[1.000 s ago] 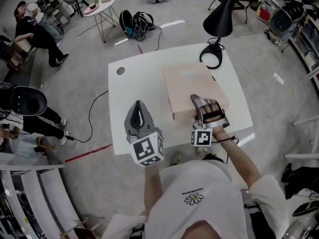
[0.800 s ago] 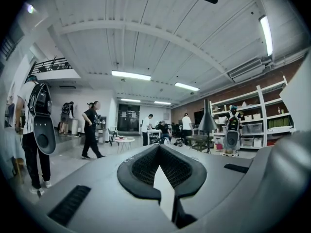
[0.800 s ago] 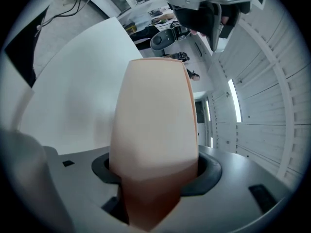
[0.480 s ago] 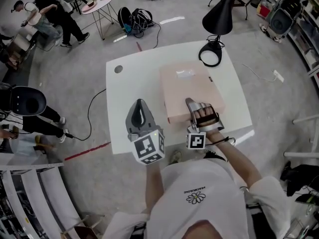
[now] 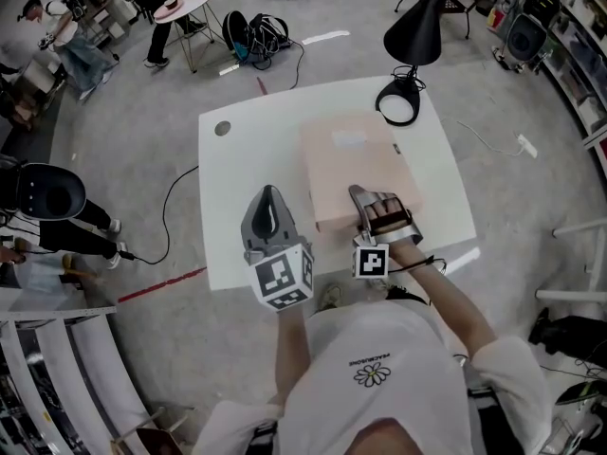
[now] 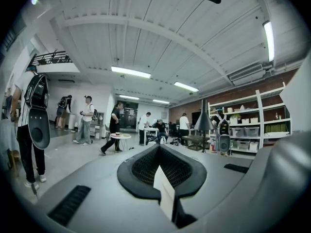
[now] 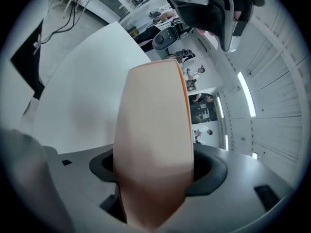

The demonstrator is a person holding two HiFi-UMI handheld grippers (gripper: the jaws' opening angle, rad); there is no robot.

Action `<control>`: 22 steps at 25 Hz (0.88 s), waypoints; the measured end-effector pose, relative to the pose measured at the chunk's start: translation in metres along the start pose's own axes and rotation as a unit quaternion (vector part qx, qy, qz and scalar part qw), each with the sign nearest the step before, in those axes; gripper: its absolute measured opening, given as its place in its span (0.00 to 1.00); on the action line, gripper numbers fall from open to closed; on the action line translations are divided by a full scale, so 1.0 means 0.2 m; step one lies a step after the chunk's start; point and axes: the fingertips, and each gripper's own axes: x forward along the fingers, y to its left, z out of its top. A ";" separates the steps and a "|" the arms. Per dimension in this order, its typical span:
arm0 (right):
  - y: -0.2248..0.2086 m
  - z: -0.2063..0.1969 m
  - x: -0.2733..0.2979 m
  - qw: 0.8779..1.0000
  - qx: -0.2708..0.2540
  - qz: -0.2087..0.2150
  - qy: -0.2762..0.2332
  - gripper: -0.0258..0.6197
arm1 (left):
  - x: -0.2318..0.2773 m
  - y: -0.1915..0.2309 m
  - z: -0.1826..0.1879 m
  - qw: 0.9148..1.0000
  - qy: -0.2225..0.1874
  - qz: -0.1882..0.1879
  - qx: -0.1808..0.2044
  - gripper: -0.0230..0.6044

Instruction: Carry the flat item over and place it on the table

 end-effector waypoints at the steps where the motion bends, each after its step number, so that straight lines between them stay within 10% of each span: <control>1: 0.03 0.00 0.00 1.000 0.005 0.014 -0.002 0.50 | 0.00 0.00 0.00 1.000 0.001 -0.001 0.001 0.06; 22: 0.21 -0.05 0.02 0.994 -0.008 0.108 0.004 0.56 | 0.01 -0.06 -0.04 1.000 0.014 -0.018 0.006 0.06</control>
